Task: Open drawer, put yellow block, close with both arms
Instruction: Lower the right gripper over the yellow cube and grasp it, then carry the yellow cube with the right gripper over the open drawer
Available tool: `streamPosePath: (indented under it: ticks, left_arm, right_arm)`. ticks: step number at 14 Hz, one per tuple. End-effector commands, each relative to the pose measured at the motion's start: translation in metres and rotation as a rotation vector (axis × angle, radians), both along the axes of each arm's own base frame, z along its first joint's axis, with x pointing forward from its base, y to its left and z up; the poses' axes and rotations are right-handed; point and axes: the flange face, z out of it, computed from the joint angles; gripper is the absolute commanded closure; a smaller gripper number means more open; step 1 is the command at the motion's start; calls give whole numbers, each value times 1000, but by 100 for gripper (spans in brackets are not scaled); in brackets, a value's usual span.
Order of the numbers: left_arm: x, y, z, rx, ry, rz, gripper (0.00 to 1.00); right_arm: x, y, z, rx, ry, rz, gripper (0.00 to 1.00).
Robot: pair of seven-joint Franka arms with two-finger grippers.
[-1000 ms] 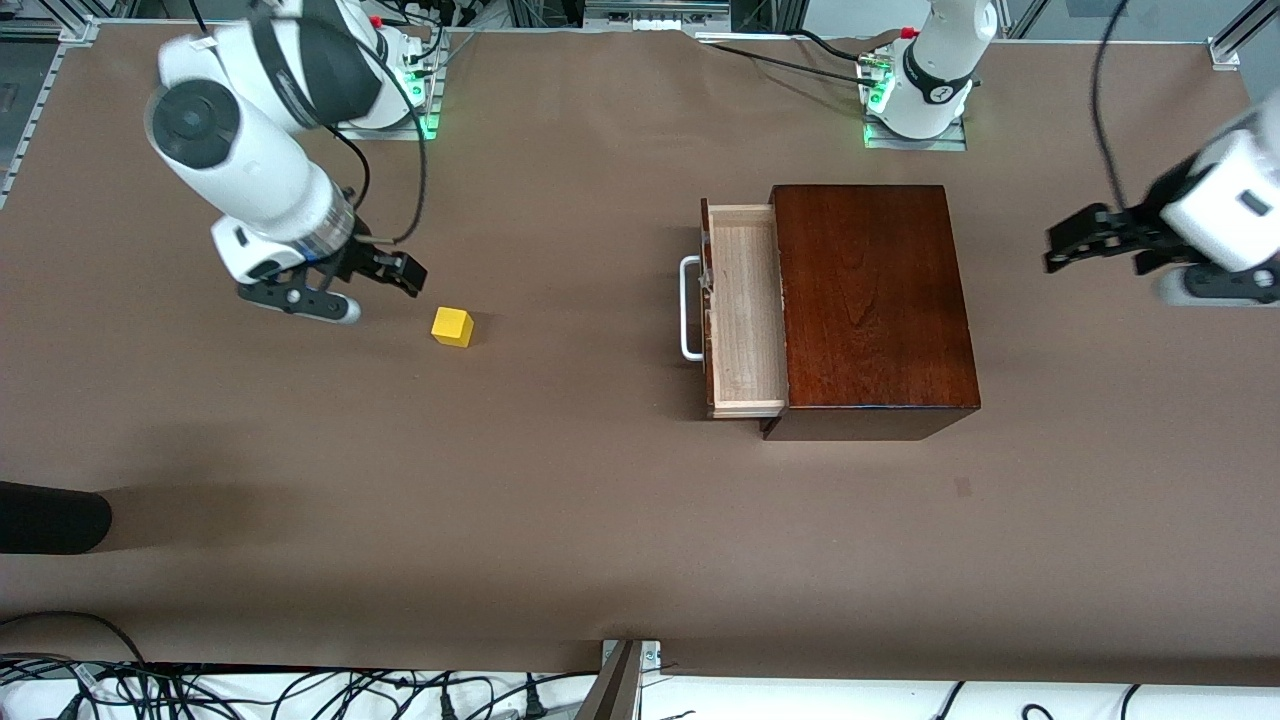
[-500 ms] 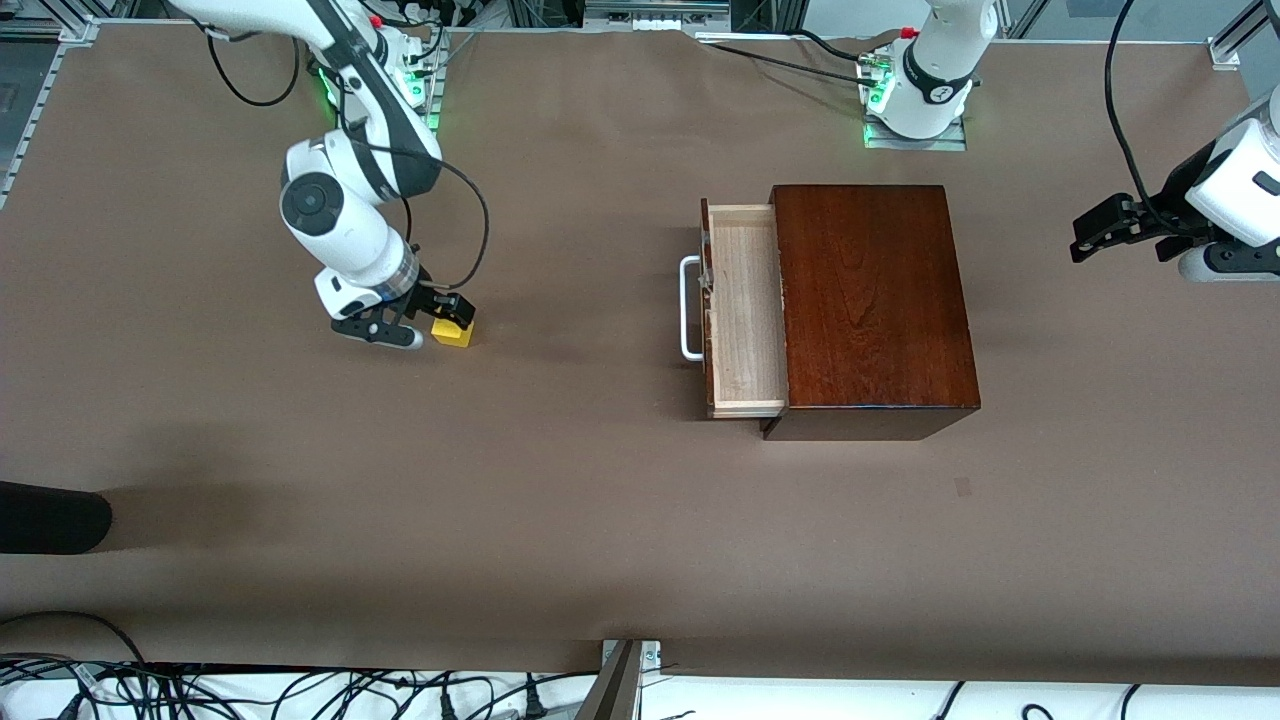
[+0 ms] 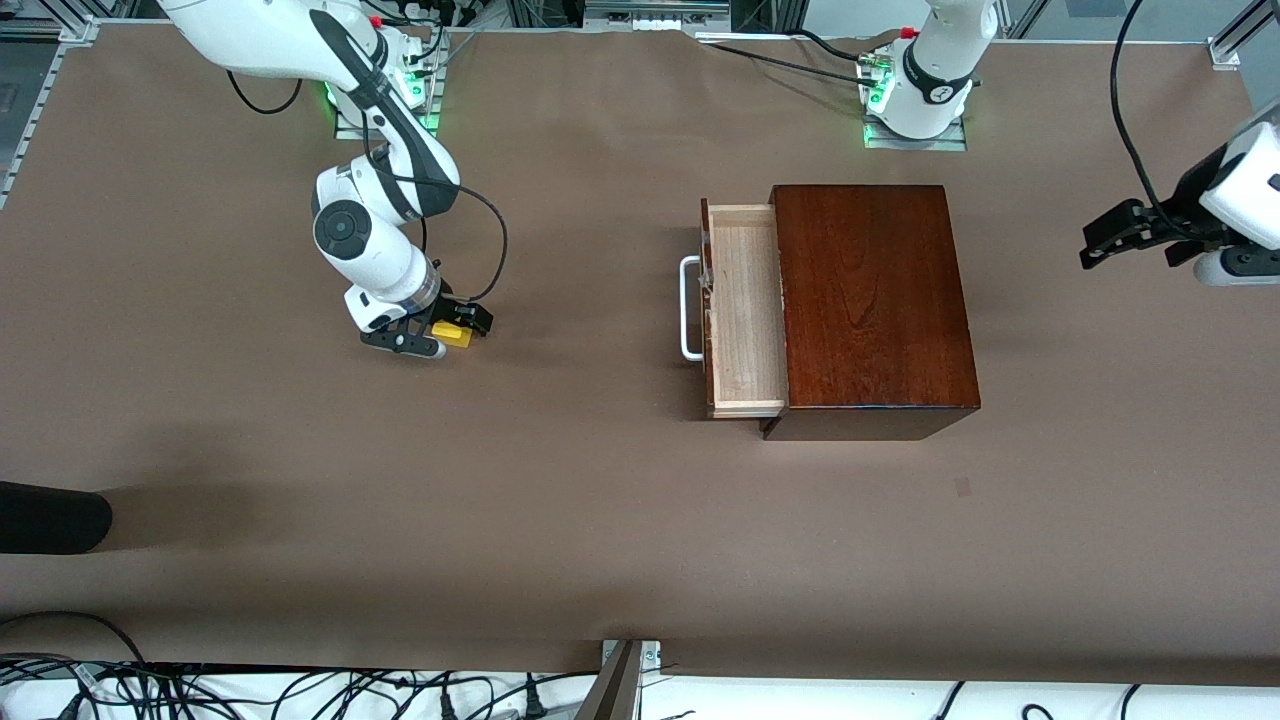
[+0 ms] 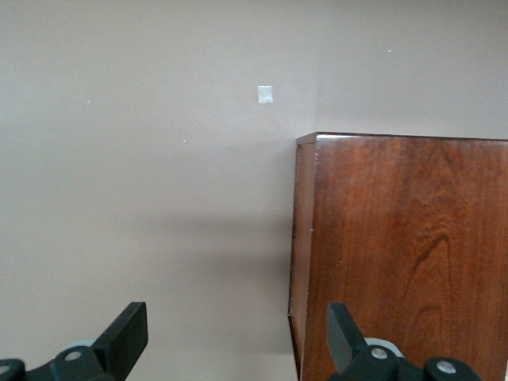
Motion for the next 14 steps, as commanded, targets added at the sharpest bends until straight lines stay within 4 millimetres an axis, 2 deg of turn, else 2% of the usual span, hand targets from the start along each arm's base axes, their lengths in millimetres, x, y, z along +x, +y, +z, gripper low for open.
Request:
streamPosePath:
  ticks: [1,2,3,4,7,10,12,14]
  left_arm:
    - [5,12,-1,-15,-10,5,0]
    - [6,16,-3,-18,-9,9,0]
    - [6,17,-3,-16,-9,12,0]
    - [6,17,-3,-16,-9,15,0]
    - [6,19,-3,-17,-9,22,0]
    - [7,12,-5,-11,-12,18,0]
    - [6,10,-3,-8,-10,44,0]
    - [5,7,-4,-7,-3,41,0]
  right_arm:
    - [5,-2,-3,-14,-13,13,87]
    - [6,-4,-1,-15,-16,10,97]
    - [12,-9,4,-19,-28,9,100]
    - [18,-9,24,-28,-37,10,100]
    - [42,-6,114,-93,-4,17,100]
    - [55,1,195,-117,17,6,100]
    - [60,22,242,-120,34,-33,100]
    - [52,57,281,-121,51,-104,100]
